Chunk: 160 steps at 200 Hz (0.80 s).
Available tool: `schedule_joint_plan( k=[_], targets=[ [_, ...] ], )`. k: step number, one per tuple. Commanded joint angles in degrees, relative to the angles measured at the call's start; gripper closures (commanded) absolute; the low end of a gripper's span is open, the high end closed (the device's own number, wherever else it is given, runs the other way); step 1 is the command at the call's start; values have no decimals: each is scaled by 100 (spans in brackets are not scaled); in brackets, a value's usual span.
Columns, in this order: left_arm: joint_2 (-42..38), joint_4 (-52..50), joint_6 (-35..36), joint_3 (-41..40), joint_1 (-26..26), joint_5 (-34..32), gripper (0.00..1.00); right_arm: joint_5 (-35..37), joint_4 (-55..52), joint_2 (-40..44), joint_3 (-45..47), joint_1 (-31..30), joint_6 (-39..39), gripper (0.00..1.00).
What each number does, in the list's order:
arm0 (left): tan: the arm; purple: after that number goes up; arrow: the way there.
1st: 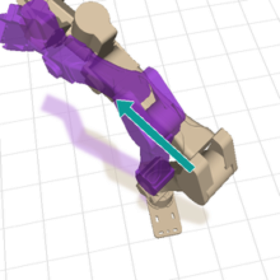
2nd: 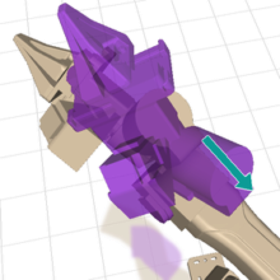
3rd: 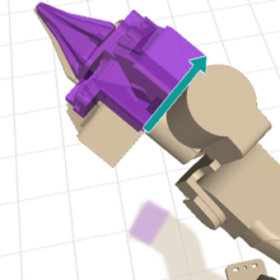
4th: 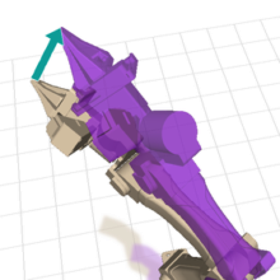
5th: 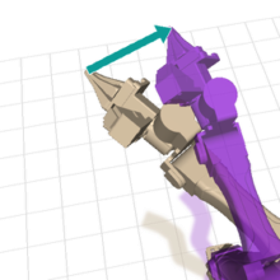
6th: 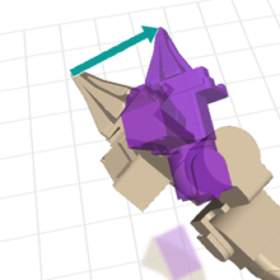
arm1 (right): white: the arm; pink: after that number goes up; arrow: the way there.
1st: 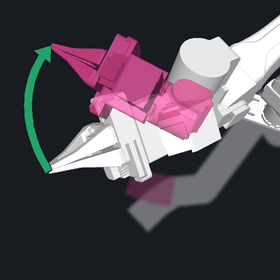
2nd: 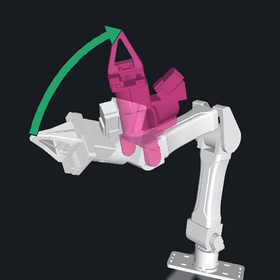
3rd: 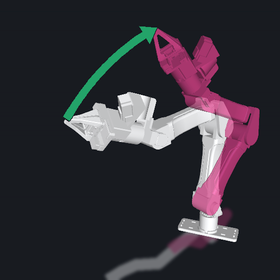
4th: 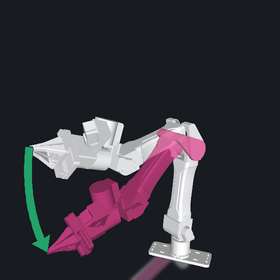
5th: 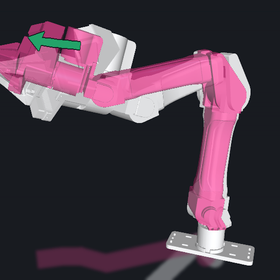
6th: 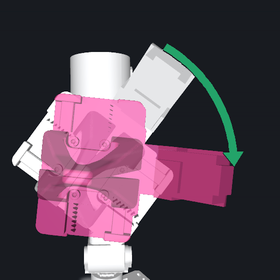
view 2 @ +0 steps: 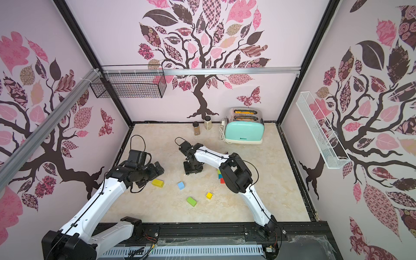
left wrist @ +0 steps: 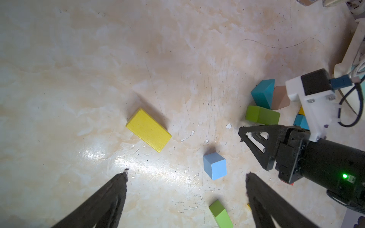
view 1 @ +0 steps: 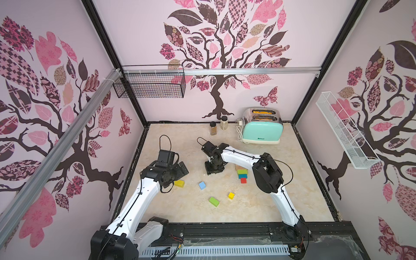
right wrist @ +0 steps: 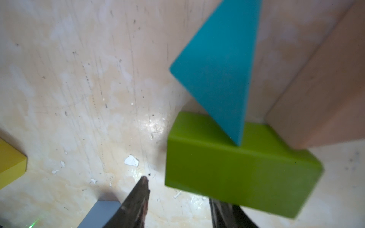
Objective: Assemble a carrot with building blocks
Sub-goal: Assemble the building block at the center of the board, then pick up the building block from the center of the board.
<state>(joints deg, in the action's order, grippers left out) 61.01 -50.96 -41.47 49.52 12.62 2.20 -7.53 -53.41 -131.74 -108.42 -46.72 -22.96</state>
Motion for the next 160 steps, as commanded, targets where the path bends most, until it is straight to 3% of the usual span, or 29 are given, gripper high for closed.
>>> schedule_joint_plan(
  k=[1,13,41,83,118,160],
  targets=[
    [130,-396,-205,63,-32,-126,2,-3,76,-48,-210,66,-17,48],
    [213,-475,-300,63,-36,-139,2,-68,40,29,-206,64,79,45],
    [336,-312,-430,-15,-32,-204,2,-252,-82,515,-15,53,327,26],
    [1127,-119,465,200,-36,-552,2,-412,-268,1423,276,51,723,1],
    [1586,401,1286,268,-38,-122,2,-365,-264,2037,481,54,950,1],
    [1945,572,2405,323,-41,-283,2,-275,-425,2136,480,65,1066,1]
  ],
)
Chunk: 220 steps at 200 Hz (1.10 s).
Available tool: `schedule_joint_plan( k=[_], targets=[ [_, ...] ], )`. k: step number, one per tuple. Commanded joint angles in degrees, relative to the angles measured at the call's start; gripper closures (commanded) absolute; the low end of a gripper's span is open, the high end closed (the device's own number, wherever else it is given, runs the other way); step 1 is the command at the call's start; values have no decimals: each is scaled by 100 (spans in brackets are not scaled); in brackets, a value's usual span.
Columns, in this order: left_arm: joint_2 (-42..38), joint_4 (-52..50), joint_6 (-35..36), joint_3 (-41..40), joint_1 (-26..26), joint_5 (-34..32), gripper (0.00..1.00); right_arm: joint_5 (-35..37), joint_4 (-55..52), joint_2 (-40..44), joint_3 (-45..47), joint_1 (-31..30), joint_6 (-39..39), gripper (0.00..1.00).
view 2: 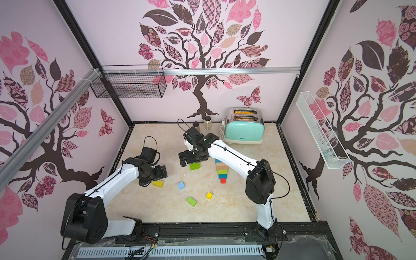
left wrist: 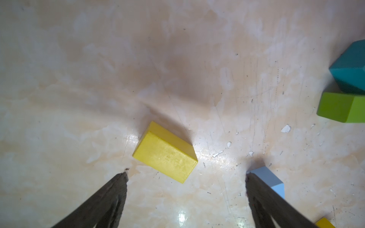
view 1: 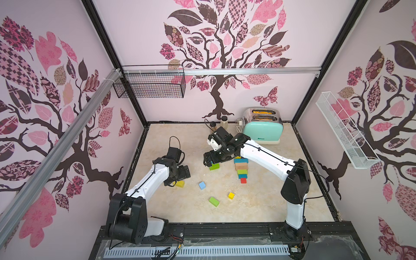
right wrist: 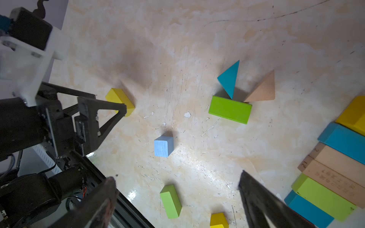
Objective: Assemble a carrot with building blocks
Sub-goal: Pick up the building block from the center of the board.
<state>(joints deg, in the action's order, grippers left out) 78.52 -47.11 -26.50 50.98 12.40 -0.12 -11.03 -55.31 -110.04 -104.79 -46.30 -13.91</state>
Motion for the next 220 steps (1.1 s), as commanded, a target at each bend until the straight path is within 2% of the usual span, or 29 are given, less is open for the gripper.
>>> schedule_joint_plan(
  k=[1,19,36,79,102,151,220],
  targets=[
    [201,191,935,176,-19,-50,2,74,-235,-35,122,24,161,1],
    [278,264,1340,140,-19,157,2,46,-166,-4,202,23,152,1],
    [373,208,1450,156,-25,50,2,-6,-147,-38,214,34,109,1],
    [769,16,1657,398,-49,369,2,-58,-112,-19,272,44,74,1],
    [1051,-270,1596,612,-66,-14,2,-49,-112,-6,325,73,64,1],
    [1245,-535,1191,633,-76,-230,2,-134,35,31,551,106,12,1],
    [1484,-492,824,360,-80,-86,3,-240,126,-67,609,113,-41,1]
  ],
)
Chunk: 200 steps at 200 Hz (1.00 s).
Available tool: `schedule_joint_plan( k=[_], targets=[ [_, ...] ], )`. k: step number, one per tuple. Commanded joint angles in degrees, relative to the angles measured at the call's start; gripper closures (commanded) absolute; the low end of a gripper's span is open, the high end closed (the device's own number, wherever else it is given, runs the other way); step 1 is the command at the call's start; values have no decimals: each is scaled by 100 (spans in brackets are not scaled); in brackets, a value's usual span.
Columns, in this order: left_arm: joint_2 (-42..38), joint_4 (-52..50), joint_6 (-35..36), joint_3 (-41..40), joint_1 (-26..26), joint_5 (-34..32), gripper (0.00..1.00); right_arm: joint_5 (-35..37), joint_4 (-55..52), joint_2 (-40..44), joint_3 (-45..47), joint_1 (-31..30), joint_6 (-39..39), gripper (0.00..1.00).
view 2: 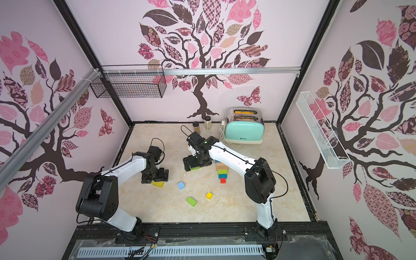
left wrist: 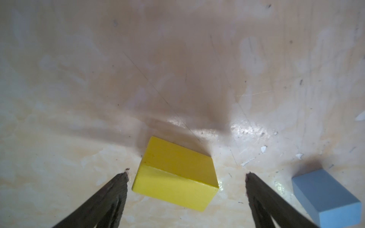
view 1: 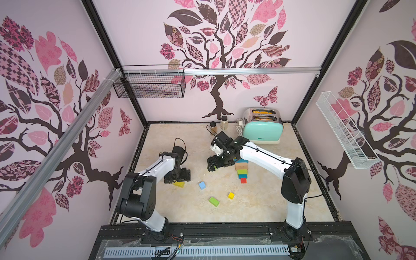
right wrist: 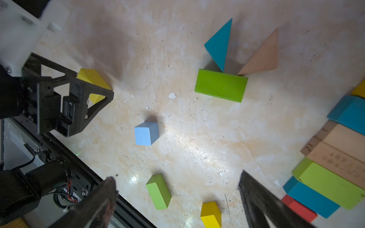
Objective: Assemble a carrot with building blocks
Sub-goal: Pick up the building block from the center of the board.
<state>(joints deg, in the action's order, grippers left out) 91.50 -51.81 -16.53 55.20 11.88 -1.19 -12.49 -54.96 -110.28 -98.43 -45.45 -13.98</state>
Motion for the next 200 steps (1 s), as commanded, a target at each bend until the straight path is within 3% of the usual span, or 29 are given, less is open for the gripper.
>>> schedule_joint_plan(
  k=[1,41,94,200],
  targets=[
    [193,-17,-173,-62,-28,18,4,-95,91,-45,-31,23,-30,1],
    [214,86,-210,-97,-28,-64,5,-140,117,-97,-9,20,-59,1],
    [94,219,-348,-219,-17,148,21,-149,141,-158,-64,27,-78,1],
    [-116,-67,-902,89,-19,419,38,-54,166,-154,-134,25,-98,4]
  ],
)
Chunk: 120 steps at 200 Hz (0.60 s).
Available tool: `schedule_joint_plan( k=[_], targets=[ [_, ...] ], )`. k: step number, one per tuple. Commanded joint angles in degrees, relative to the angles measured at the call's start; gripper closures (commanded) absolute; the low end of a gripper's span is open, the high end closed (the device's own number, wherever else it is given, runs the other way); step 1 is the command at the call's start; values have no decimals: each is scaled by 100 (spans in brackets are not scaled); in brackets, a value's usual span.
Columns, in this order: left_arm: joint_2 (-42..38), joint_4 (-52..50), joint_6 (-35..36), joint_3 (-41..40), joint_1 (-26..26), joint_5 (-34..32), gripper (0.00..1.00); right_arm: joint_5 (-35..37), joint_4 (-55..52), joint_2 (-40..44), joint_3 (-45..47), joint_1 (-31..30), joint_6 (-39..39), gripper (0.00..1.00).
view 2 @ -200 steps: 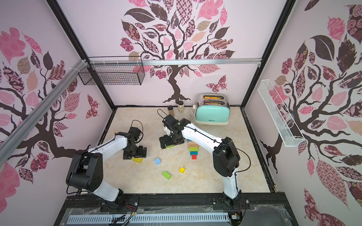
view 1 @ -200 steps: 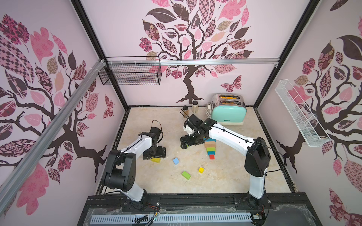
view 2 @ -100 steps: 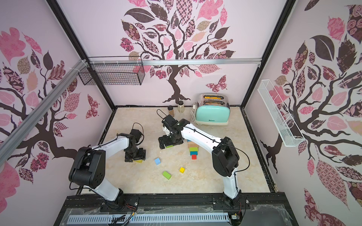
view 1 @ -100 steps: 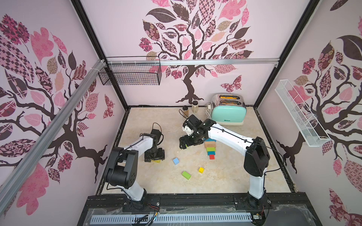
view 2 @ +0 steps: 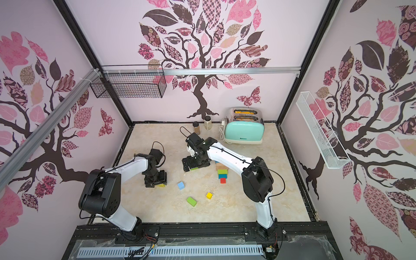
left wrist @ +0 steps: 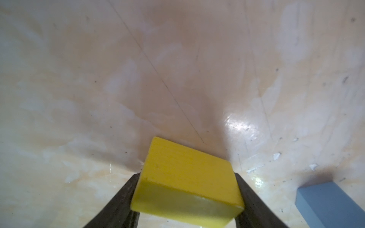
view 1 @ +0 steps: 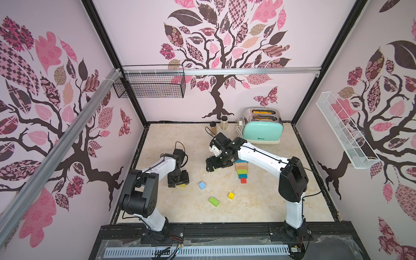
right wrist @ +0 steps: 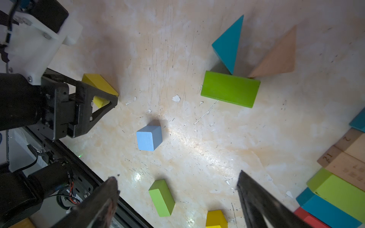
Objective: Assemble a carrot with building blocks
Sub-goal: Pick up the building block from the center of the board, then assemble the building block at the center of the board.
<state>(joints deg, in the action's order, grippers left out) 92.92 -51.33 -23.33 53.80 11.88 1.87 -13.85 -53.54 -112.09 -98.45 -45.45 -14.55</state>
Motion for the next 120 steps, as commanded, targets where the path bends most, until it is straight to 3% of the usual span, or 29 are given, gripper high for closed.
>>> schedule_joint_plan(
  k=[1,42,120],
  targets=[
    [-275,-123,-228,237,-19,113,38,87,22,29,-140,22,-45,4],
    [-660,-385,-618,776,146,477,40,424,-3,326,-205,133,-118,4],
    [-117,424,-1740,1296,1676,889,43,821,-192,1139,60,826,-322,3]
  ],
)
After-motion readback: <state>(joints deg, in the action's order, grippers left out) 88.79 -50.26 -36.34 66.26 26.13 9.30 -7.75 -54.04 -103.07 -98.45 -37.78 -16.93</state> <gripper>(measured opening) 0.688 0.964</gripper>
